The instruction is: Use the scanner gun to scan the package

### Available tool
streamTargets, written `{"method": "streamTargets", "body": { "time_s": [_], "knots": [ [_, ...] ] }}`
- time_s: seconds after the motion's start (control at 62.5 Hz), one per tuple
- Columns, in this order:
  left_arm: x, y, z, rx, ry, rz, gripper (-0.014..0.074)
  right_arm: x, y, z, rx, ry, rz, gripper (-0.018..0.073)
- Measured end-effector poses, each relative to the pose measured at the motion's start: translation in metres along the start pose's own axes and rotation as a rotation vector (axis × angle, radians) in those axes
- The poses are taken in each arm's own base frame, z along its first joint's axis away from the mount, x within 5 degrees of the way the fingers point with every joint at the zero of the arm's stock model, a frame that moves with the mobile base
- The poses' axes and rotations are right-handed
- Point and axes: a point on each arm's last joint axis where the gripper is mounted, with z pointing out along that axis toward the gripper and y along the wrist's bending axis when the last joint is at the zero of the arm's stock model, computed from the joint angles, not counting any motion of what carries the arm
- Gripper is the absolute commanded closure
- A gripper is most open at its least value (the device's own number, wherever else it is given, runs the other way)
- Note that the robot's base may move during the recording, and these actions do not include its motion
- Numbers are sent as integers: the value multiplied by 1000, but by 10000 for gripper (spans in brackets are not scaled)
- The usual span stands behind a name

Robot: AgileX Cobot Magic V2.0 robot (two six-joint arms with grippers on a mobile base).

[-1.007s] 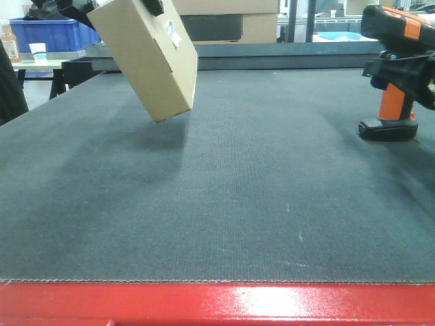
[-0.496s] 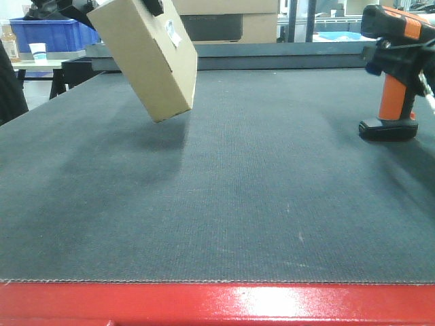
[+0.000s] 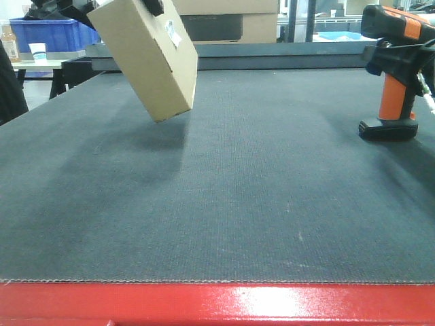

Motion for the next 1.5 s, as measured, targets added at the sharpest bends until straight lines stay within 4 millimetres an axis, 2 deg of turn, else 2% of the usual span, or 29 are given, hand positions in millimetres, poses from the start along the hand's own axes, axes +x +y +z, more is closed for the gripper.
{"method": "streamTargets", "body": {
  "time_s": [0.048, 0.128, 0.24, 0.432, 0.672, 0.848, 1.023, 1.231, 1.503],
  "knots": [
    [0, 0, 0, 0, 0, 0, 708, 0, -1, 0, 7, -2, 4, 263],
    [0, 0, 0, 0, 0, 0, 708, 0, -2, 0, 25, -5, 12, 499],
    [0, 0, 0, 0, 0, 0, 708, -1, -3, 0, 35, -9, 21, 731],
    [1, -1, 0, 10, 11, -12, 708, -2, -4, 0, 37, -28, 7, 718],
    [10, -3, 1, 3, 78, -8, 708, -14, 0, -2, 38, -80, -293, 716],
    [18, -12, 9, 40, 134, -34, 708, -32, 14, -6, 26, -136, -545, 716],
    [24, -18, 20, 76, 175, -68, 708, -32, 27, -8, -7, -142, -639, 716],
    [26, -20, 22, 82, 183, -68, 708, -30, 27, -8, -11, -119, -616, 716],
    [25, -20, 23, 86, 167, -69, 708, -30, 25, -8, -17, -120, -182, 718]
  ]
}}
